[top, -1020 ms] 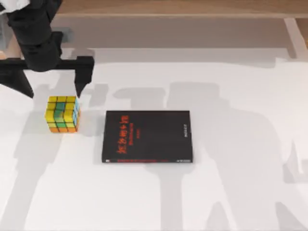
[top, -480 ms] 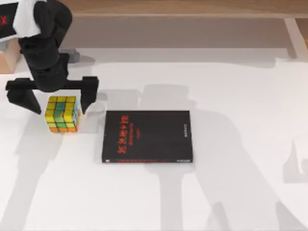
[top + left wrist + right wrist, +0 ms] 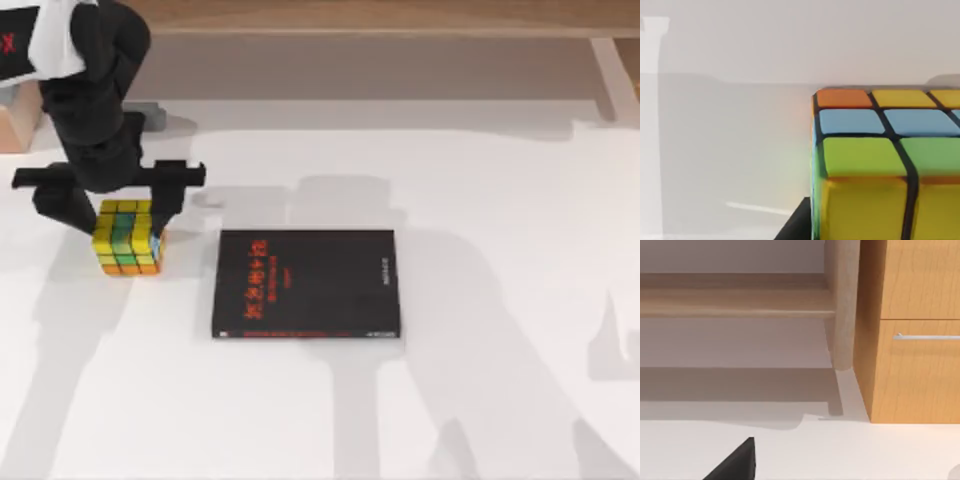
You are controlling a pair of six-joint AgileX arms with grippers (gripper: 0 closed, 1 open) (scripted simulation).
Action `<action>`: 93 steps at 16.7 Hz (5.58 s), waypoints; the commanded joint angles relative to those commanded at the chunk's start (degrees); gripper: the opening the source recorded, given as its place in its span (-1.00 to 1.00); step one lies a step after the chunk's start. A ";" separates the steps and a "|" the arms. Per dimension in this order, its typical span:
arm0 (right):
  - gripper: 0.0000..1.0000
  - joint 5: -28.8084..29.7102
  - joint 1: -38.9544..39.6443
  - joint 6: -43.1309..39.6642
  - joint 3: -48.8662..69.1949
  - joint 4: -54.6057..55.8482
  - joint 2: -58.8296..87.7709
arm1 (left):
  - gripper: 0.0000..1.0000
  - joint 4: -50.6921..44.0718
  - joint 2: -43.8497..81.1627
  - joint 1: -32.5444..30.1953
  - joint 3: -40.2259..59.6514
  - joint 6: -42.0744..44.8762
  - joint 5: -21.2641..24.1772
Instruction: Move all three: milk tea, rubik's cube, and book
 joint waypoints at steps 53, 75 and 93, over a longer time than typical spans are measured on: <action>1.00 0.00 0.00 0.00 0.00 0.00 0.00 | -1.00 66.08 -34.88 -6.29 -10.57 11.22 -16.35; 1.00 0.00 0.00 0.00 0.00 0.00 0.00 | -1.00 61.83 -12.82 -2.67 15.69 11.21 -12.37; 1.00 0.00 0.00 0.00 0.00 0.00 0.00 | 1.00 61.80 -12.76 -2.63 15.74 11.13 -12.35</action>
